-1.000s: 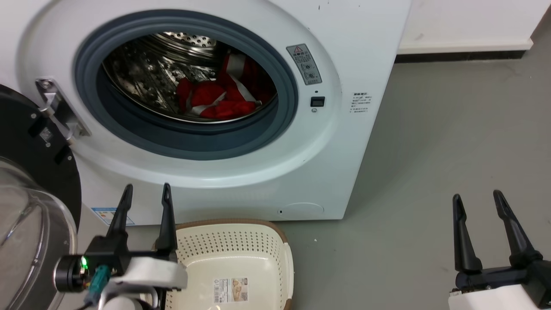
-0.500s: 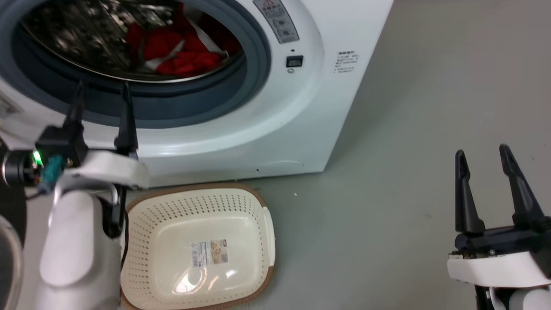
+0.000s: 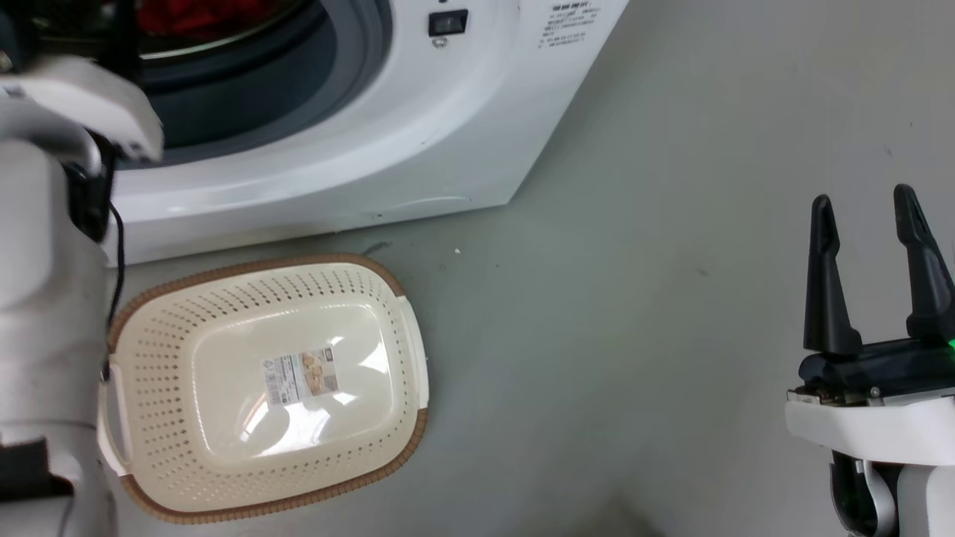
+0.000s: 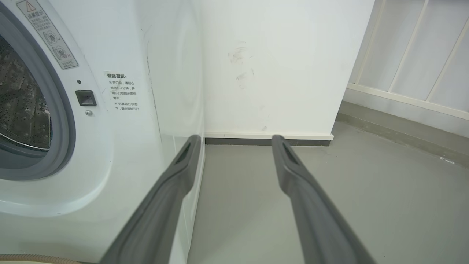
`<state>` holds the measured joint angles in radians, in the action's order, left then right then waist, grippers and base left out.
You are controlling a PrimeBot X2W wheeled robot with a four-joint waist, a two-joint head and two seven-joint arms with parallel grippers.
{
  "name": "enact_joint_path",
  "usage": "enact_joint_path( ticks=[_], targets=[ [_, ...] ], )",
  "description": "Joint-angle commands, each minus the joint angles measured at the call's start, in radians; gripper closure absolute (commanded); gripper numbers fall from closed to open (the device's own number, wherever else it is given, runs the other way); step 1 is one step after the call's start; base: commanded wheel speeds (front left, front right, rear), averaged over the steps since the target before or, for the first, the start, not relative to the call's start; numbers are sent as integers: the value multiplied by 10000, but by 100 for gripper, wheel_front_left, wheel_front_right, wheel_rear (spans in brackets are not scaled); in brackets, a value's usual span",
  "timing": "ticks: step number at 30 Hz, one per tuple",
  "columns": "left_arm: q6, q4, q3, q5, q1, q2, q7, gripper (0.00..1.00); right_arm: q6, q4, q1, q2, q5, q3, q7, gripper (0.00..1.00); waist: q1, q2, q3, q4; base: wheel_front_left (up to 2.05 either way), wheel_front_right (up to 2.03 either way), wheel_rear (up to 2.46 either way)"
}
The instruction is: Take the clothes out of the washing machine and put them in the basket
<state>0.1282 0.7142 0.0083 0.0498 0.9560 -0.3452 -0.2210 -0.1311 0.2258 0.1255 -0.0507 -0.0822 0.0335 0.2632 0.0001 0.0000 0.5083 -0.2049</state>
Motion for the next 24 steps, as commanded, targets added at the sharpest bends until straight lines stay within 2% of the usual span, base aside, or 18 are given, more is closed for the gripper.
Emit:
enact_joint_path(
  ticks=[1, 5, 15, 20, 24],
  targets=[
    [-2, 283, -169, 144, 554, -230, 214, 0, 7, 69, 211, 9, -97, -30, 24, 0, -1, 0, 519, -290, 0, 0, 0],
    [9, 771, -1048, 580, 1741, -516, 1136, 0, 7, 172, 402, 7, -267, -66, 24, 0, -1, 0, 979, -407, 0, 0, 0],
    [12, 1021, -3357, 2528, 4268, -1541, 4596, 0, 7, 428, 823, 9, -617, -174, 24, 0, -1, 0, 1985, -704, 0, 0, 0],
    [12, 1066, -4205, 3529, 5179, -1939, 6368, 0, 7, 584, 962, 8, -819, -275, 24, 0, -1, 0, 2388, -920, 0, 0, 0],
    [13, 1114, -4524, 4318, 5937, -2130, 7670, 0, 7, 732, 1086, 9, -966, -421, 24, 0, -1, 0, 2758, -1111, 0, 0, 0]
  ],
)
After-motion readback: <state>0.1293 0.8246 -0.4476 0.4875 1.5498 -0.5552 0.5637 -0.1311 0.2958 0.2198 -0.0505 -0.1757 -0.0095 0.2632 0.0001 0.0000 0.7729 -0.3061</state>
